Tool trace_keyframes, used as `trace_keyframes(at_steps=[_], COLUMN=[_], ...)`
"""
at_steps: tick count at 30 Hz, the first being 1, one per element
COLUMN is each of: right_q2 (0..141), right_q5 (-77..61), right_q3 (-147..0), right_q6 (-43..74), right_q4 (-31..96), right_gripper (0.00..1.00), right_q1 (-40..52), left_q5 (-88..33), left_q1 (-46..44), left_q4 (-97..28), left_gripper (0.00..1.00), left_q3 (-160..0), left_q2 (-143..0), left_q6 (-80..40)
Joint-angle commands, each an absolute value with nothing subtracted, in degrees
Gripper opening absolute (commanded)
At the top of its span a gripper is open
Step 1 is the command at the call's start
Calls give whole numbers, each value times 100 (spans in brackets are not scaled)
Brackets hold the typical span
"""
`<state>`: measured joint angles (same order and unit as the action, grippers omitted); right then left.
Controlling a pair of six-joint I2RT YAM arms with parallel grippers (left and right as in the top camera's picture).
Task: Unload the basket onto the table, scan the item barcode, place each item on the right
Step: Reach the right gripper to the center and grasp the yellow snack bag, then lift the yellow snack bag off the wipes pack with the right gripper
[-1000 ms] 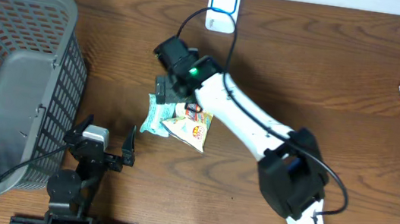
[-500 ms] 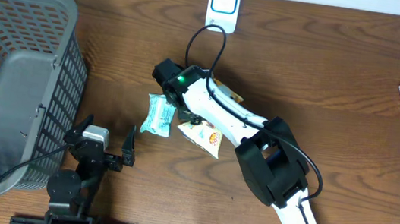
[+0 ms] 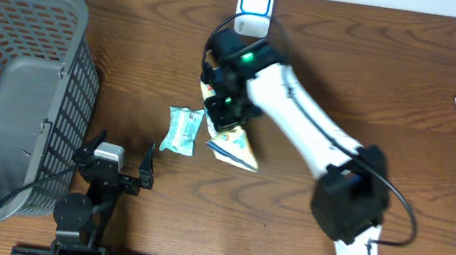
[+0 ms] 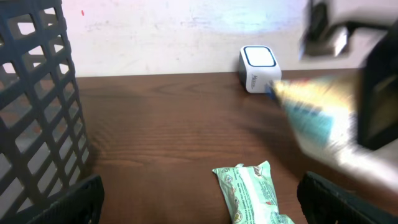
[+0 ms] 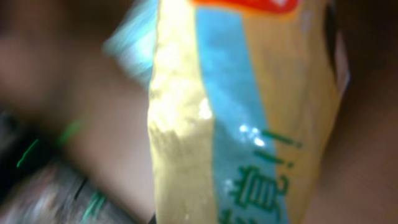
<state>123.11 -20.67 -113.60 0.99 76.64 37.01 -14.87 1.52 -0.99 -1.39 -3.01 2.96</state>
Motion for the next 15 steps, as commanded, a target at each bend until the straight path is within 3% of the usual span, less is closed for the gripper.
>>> trace_keyframes(at_steps=[1, 4, 15], right_q2=[12132, 12175, 12184], right_q5=[-5210, -6182, -7804], right_q3=[-11373, -11056, -9627], right_q6=[-3041, -3964, -4742], right_q4=[8219, 8353, 7708], right_gripper=[1, 1, 1], right_q1=[3258, 3017, 2899], left_q5=[-1538, -1538, -1538], left_q1=[180, 180, 180], left_q4=[-252, -252, -252], left_gripper=[98, 98, 98], left_q3=[-23, -23, -23], left_q2=[-285, -285, -285], left_q6=[268, 268, 268])
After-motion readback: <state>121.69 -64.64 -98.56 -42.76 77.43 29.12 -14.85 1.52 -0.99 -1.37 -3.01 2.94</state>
